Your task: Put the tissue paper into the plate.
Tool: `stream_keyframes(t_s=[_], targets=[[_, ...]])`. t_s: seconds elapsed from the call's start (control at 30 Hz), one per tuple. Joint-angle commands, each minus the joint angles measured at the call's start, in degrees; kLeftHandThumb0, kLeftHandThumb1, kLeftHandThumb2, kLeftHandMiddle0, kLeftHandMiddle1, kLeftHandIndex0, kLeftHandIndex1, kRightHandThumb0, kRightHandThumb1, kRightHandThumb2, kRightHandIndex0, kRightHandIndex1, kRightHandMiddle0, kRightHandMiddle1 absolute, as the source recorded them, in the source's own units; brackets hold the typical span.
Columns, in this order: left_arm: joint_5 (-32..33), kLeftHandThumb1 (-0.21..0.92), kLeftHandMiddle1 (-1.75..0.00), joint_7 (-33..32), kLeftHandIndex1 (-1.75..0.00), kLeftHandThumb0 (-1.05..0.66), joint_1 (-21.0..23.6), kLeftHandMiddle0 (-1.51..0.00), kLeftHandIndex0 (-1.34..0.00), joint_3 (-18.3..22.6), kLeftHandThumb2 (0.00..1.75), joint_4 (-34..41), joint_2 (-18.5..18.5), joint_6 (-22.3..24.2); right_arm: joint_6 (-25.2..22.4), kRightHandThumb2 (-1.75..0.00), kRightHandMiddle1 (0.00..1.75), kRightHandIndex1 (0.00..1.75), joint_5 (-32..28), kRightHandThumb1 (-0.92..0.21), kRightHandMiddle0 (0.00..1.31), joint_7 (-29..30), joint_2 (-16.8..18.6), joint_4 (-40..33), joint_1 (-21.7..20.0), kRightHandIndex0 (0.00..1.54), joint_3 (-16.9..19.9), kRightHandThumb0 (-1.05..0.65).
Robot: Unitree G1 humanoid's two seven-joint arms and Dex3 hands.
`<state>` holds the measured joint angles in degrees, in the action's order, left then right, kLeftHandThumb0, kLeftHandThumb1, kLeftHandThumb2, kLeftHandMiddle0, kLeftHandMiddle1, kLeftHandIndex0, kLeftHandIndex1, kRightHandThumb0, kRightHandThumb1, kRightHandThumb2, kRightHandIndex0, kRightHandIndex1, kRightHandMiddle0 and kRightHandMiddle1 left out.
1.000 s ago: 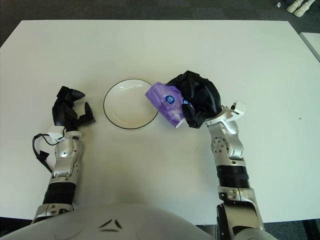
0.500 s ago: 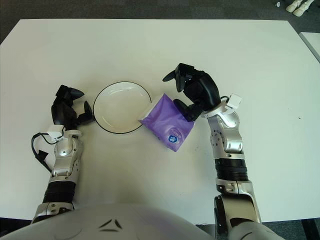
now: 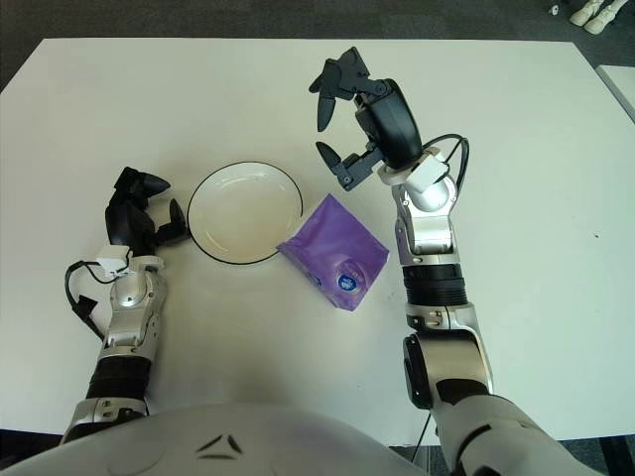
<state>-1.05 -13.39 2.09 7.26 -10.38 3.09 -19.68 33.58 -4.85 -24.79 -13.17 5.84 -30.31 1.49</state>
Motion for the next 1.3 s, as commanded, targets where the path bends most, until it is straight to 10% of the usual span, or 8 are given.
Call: stream_keyframes(t_s=[0.0,0.77,0.83,0.9,0.97,1.1,1.17,1.27], targets=[[-0.72,0.17,-1.74,-0.65,-1.75,-0.01,-4.44,-0.65,-0.56,0.04,1.49,-4.93,0.8,2.21,1.41,-1.75,1.75,1.71,1.54,0.07,0.69,-0.66,-1.9,1.04,0.49,0.9,-0.52,0.0],[-1.27,0.15,-1.74,-0.97,-1.75,-0.01,-5.23,-0.68,-0.55,0.02,1.52,-4.29,0.95,1.78,5.13,-1.75,1.75,1.64,2.27,0.1,0.71,-0.36,-4.93,3.83,-4.29,0.94,-1.46,-0.01],[-1.21,0.15,-1.74,-0.97,-1.75,-0.01,-5.25,-0.68,-0.55,0.06,1.52,-4.27,0.98,1.8,-16.13,-1.75,1.73,1.64,18.63,0.1,0.73,-32.34,-6.98,30.64,-33.86,0.94,-19.39,-0.01],[-1.2,0.13,-1.75,-0.93,-1.75,-0.01,-5.28,-0.71,-0.56,0.09,1.55,-4.21,0.98,1.77,-36.16,-1.65,1.7,1.64,30.21,0.02,0.7,-49.63,-4.6,40.68,-47.27,0.86,-31.47,-0.01],[-1.32,0.08,-1.75,-0.81,-1.75,-0.01,-5.31,-0.75,-0.59,0.05,1.6,-4.23,0.87,1.58,-38.81,-1.33,1.71,1.68,26.67,-0.27,0.53,-48.96,-8.02,33.7,-41.79,0.58,-29.02,-0.01],[-1.38,0.05,-1.75,-0.51,-1.74,-0.01,-5.31,-0.78,-0.61,0.01,1.64,-4.35,0.71,1.37,-41.74,-1.19,1.72,1.36,21.37,-0.4,0.51,-46.89,-14.99,16.86,-32.15,0.36,-24.03,-0.3],[-1.33,0.04,-1.75,-0.35,-1.74,-0.01,-5.34,-0.78,-0.63,0.01,1.64,-4.35,0.66,1.37,-50.74,-1.16,1.72,1.31,20.67,-0.42,0.52,-38.98,-18.61,-3.41,-17.12,0.29,-17.86,-0.38],[-1.34,0.03,-1.75,-0.3,-1.73,-0.01,-5.33,-0.79,-0.63,0.04,1.65,-4.66,0.56,1.21,-58.61,-1.11,1.74,1.31,16.27,-0.48,0.48,-24.93,-12.4,-26.13,6.06,0.21,-1.97,-0.41]])
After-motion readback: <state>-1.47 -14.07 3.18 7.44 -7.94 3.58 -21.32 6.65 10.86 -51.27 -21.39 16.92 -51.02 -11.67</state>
